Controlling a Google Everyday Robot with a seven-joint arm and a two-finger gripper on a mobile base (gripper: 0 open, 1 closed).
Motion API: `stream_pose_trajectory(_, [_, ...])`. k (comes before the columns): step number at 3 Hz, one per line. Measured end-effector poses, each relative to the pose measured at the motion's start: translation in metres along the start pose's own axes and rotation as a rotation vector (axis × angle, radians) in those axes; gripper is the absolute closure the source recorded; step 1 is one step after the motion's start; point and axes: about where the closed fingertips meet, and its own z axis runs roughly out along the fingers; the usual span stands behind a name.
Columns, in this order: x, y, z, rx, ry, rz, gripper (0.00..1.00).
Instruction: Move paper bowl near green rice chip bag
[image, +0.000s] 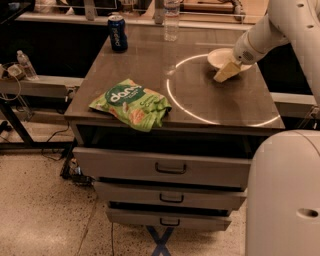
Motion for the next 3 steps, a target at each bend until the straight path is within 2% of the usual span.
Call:
stream_pose_trajectory(1, [0.007,0.001,0.002,-0.015,0.011,0.020,0.70])
stream_pose_trajectory(2, [-0.017,0.031,-0.033,-0.071,-0.061,-0.078,0.99])
stream_pose_trajectory(3, [-0.048,0.053,-0.093,-0.031,-0.158,-0.216,1.00])
